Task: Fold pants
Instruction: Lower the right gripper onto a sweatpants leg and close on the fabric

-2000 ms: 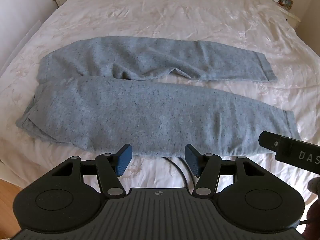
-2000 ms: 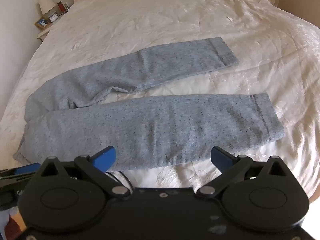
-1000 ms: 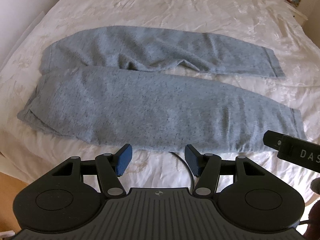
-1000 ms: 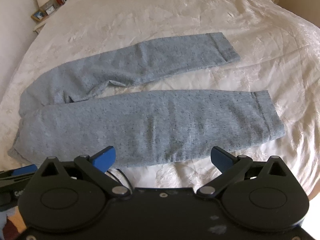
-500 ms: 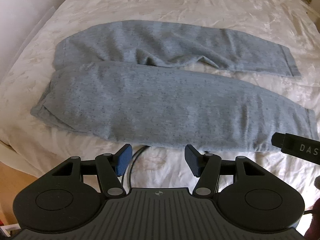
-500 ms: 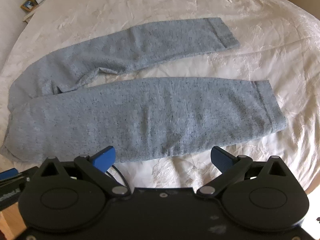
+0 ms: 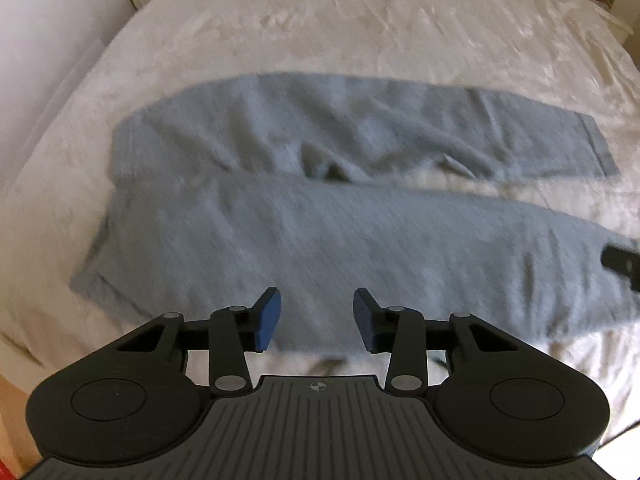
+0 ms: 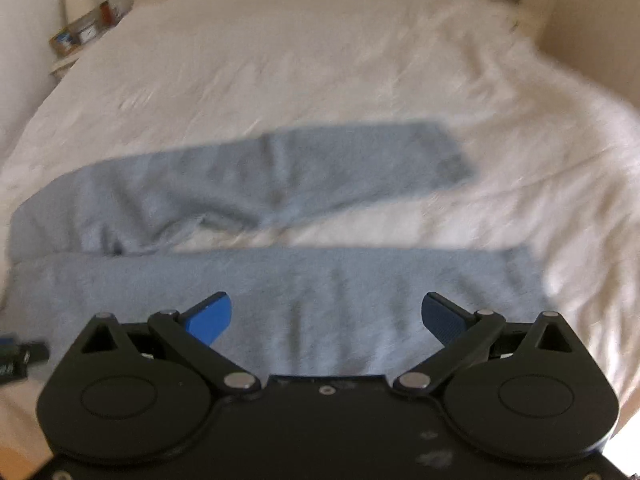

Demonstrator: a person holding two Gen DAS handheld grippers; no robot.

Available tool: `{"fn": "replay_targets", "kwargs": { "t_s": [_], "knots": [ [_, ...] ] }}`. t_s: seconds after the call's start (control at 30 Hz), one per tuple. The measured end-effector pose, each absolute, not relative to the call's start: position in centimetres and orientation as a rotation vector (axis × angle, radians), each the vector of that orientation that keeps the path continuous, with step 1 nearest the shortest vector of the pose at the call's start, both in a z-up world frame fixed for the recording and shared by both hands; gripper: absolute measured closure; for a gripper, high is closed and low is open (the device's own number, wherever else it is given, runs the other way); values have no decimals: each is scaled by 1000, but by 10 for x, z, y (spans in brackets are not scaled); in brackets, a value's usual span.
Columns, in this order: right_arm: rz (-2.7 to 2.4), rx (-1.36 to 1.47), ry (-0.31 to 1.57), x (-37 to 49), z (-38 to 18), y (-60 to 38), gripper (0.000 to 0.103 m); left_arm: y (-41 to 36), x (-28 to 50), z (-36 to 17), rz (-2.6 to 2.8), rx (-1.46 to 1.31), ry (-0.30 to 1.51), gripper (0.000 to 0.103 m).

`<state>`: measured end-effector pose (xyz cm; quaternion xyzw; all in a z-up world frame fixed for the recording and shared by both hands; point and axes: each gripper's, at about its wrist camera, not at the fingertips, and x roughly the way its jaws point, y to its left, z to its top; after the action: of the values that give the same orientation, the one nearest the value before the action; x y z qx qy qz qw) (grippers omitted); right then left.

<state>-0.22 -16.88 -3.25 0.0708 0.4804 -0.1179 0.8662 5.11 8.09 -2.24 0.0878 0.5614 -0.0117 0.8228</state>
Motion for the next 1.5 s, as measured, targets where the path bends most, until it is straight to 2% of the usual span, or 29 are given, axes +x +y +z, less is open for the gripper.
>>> {"fn": "replay_targets", "kwargs": {
  "t_s": [0.1,0.27,0.67,1.13,1.23,1.33,1.37,1.4,1.5],
  "knots": [
    [-271,188,1045,9,-44,-172,5,93,69,-23,-42,207,1181,63],
    [-242,55,1053,42,-48,-164,14,109,103,-31,-77,229,1177,63],
    [64,-96,1111,179,-99,-182,14,113,203,-50,-101,187,1150,63],
    [413,-377,1096,316,-170,-197,17,102,260,-99,-63,57,1299,63],
    [508,-417,1141,328,-193,-193,34,98,272,-110,-65,35,1323,63],
    [563,-416,1185,327,-207,-193,60,92,283,-117,-77,13,1339,63],
    [561,-420,1174,324,-206,-193,84,90,286,-118,-83,9,1340,63],
    [542,-435,1160,320,-203,-193,94,87,290,-119,-89,6,1340,63],
    [520,-411,1103,304,-182,-198,99,82,302,-117,-105,-15,1327,63]
  ]
}}
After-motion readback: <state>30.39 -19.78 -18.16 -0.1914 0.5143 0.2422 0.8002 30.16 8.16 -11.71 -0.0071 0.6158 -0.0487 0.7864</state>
